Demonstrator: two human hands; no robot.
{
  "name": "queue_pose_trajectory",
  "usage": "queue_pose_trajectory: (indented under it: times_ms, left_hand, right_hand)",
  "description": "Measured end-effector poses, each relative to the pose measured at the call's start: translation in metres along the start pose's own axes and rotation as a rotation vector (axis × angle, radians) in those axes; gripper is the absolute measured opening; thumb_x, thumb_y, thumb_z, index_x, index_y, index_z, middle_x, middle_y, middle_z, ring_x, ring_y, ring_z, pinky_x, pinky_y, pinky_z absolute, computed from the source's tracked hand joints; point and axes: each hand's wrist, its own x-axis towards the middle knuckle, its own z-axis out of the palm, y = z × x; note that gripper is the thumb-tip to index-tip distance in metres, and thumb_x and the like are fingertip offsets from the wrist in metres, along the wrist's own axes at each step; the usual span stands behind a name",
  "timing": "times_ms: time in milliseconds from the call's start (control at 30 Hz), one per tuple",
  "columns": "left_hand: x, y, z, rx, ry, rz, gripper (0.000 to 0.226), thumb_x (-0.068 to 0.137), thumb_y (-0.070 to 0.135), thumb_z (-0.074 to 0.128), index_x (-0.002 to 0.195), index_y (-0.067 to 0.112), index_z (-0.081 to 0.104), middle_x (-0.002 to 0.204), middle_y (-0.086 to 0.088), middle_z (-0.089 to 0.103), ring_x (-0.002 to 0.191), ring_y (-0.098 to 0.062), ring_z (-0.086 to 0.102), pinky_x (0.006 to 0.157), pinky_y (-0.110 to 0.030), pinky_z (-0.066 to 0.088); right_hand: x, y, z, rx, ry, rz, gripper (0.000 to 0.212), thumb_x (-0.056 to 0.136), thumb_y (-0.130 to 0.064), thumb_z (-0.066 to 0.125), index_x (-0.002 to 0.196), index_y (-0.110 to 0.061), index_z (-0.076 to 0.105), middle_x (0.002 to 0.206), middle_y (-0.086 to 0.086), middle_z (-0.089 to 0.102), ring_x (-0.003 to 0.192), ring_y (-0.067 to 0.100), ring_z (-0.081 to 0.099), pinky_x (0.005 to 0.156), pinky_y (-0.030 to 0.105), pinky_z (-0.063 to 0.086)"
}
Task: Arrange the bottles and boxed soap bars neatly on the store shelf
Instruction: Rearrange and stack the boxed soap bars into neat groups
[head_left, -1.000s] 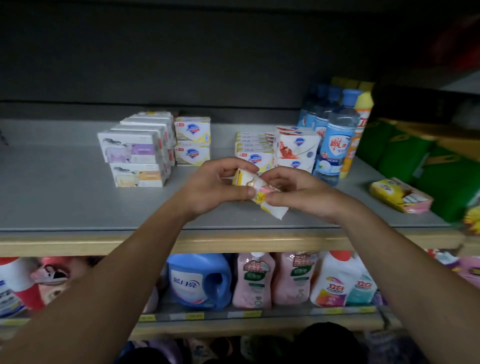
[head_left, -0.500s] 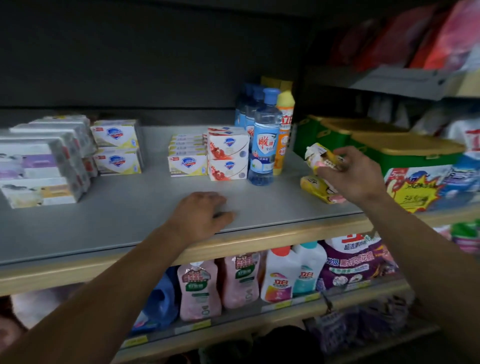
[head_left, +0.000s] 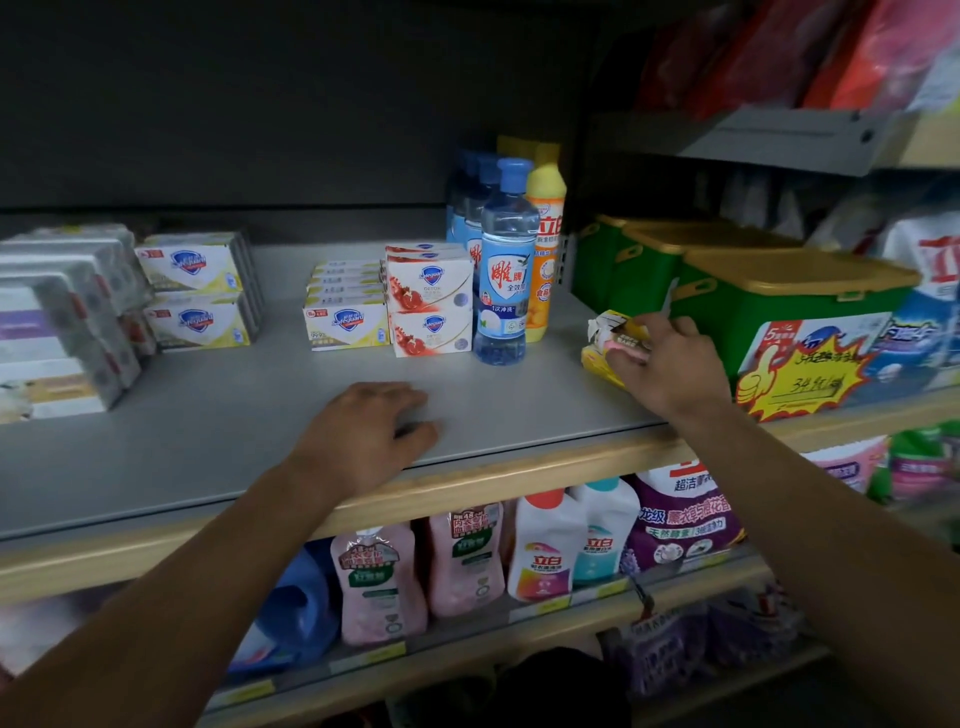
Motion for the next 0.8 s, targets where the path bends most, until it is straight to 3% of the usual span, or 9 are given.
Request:
queue_pose_trajectory:
  times_ms: [67,167,267,433,633,800]
  left_hand:
    - [-0.001,0.001,-0.002,-0.009,-0.009,-0.002,0.052,0.088,0.052,0.060,0.130,0.022,0.061,0.141,-0.001,0.054,0.131,-0.019,0.047,0.111,-0.029,0.034]
    - [0.002,0.000,-0.007,-0.111,-0.024,-0.055,0.044,0.087,0.044,0.065,0.123,0.021,0.065,0.134,0.002,0.060,0.122,-0.015,0.054,0.103,-0.020,0.035]
    - [0.004,-0.005,-0.016,-0.287,-0.037,-0.118,0.032,0.086,0.034,0.069,0.116,0.023,0.069,0.121,0.005,0.066,0.107,-0.008,0.060,0.094,-0.016,0.036]
    - [-0.010,-0.039,-0.044,-0.379,0.027,-0.147,0.040,0.085,0.022,0.072,0.123,0.021,0.062,0.110,-0.003,0.067,0.100,-0.016,0.065,0.097,-0.033,0.048]
    - [-0.065,-0.113,-0.094,-0.107,0.096,-0.273,0.042,0.085,0.032,0.069,0.125,0.020,0.063,0.112,-0.002,0.070,0.099,-0.019,0.065,0.088,-0.027,0.046]
    - [-0.118,-0.166,-0.129,0.119,0.136,-0.427,0.043,0.085,0.038,0.068,0.120,0.014,0.067,0.119,-0.014,0.067,0.110,-0.033,0.061,0.094,-0.037,0.048]
  right_hand:
    - [-0.002,-0.002,-0.002,-0.029,-0.023,0.002,0.060,0.090,-0.049,0.056,0.139,-0.016,0.048,0.131,0.020,0.048,0.122,0.043,0.043,0.102,0.043,0.037]
    - [-0.014,-0.014,-0.010,-0.021,0.087,-0.061,0.070,0.084,-0.055,0.045,0.136,-0.007,0.051,0.137,0.019,0.049,0.130,0.040,0.037,0.110,0.044,0.030]
    - [-0.029,-0.038,-0.014,0.108,0.147,-0.165,0.058,0.088,-0.041,0.058,0.134,-0.005,0.053,0.131,0.018,0.052,0.125,0.038,0.042,0.105,0.042,0.034]
    - [-0.048,-0.105,0.002,0.291,0.042,-0.343,0.050,0.093,-0.037,0.058,0.137,-0.016,0.048,0.134,0.006,0.049,0.126,0.025,0.045,0.097,0.033,0.040]
    - [-0.056,-0.213,0.049,0.327,-0.129,-0.523,0.054,0.093,-0.039,0.056,0.141,-0.016,0.045,0.142,0.005,0.046,0.129,0.024,0.042,0.102,0.033,0.036]
    - [-0.049,-0.304,0.091,0.318,-0.203,-0.638,0.053,0.094,-0.036,0.056,0.140,-0.013,0.046,0.141,0.007,0.047,0.131,0.027,0.042,0.107,0.034,0.034]
